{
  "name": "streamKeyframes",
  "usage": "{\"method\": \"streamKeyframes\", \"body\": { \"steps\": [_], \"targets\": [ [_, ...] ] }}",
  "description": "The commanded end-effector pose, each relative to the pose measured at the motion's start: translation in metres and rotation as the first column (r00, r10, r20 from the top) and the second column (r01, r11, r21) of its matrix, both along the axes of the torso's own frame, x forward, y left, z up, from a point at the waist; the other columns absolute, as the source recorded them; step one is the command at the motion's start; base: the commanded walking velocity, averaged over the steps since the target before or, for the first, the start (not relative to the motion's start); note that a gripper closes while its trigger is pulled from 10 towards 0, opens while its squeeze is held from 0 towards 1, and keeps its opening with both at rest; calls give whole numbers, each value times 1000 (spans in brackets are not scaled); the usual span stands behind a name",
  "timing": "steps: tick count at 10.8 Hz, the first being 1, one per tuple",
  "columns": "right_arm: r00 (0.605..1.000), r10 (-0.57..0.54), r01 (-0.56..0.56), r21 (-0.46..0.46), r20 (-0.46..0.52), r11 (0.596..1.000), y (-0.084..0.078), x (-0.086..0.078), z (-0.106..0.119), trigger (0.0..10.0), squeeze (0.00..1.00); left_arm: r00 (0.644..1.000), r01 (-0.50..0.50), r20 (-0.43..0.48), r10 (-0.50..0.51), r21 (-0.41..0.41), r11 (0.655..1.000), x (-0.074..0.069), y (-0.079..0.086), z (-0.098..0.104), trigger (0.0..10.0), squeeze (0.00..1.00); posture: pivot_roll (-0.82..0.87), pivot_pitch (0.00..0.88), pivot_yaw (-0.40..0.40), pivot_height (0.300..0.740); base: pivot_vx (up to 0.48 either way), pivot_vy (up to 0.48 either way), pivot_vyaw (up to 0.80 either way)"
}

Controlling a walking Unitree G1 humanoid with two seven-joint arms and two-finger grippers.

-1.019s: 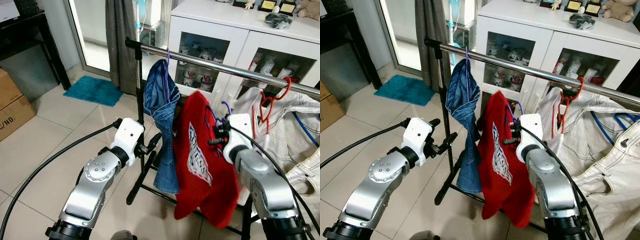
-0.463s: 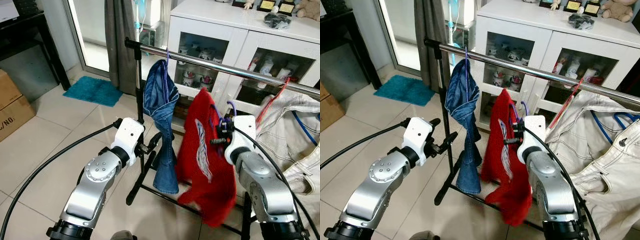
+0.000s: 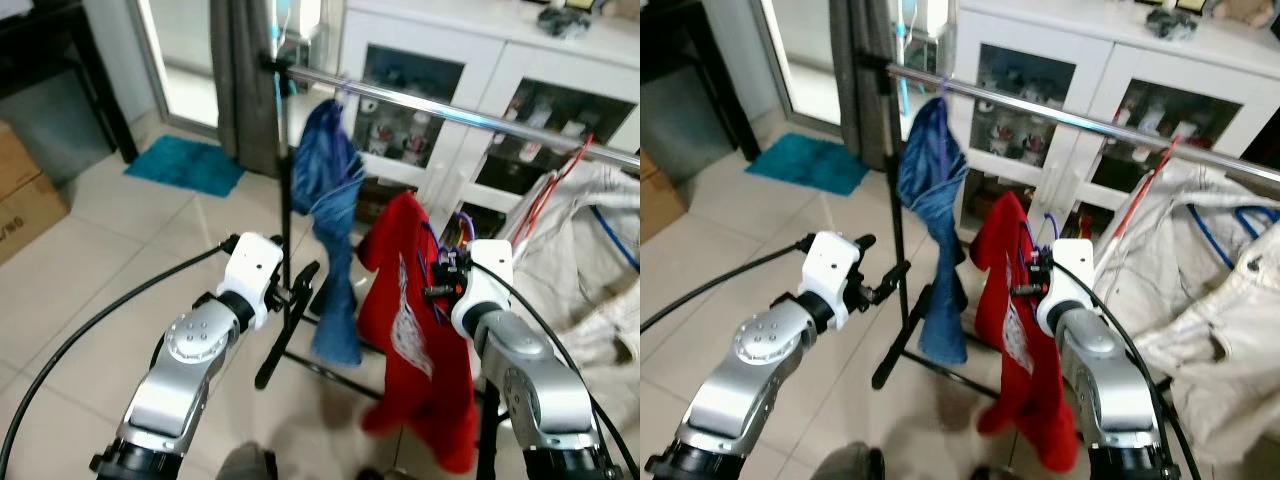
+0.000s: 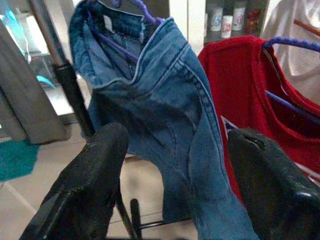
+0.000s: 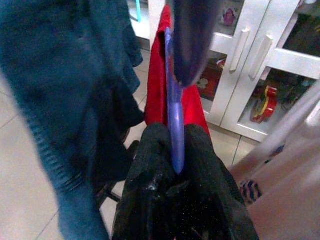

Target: Hang hanger

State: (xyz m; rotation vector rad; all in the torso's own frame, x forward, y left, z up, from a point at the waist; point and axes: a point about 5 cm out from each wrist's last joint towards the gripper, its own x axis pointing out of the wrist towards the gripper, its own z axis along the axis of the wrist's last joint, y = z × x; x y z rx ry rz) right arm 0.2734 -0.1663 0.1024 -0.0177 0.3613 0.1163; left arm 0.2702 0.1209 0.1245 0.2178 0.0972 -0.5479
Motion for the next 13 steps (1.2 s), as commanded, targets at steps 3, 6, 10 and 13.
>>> {"method": "streamKeyframes", "body": {
  "steps": [3, 6, 10, 13],
  "targets": [
    [998, 4, -4, -3, 57, 1000, 0, 5, 13, 10000, 0, 1000, -3, 4, 3, 8, 1000, 2, 1, 2, 10000, 0, 111, 2, -43, 740, -263, 0, 0],
    [998, 1, -1, -4, 58, 1000, -2, 4, 14, 10000, 0, 1000, 1, 5, -1, 6, 1000, 4, 0, 4, 10000, 0, 105, 2, -39, 740, -261, 0, 0],
    [998, 1, -1, -11, 59, 1000, -5, 4, 15, 10000, 0, 1000, -1, 5, 1, 6, 1000, 4, 0, 4, 10000, 0, 106, 5, -43, 740, -261, 0, 0],
    [977, 175, -186, 84, 125, 979, 15, 6, 29, 0, 0, 1000, 4, -9, -4, 35, 999, 10, -4, 3, 10000, 0, 109, 3, -38, 740, -85, 0, 0]
  ]
}}
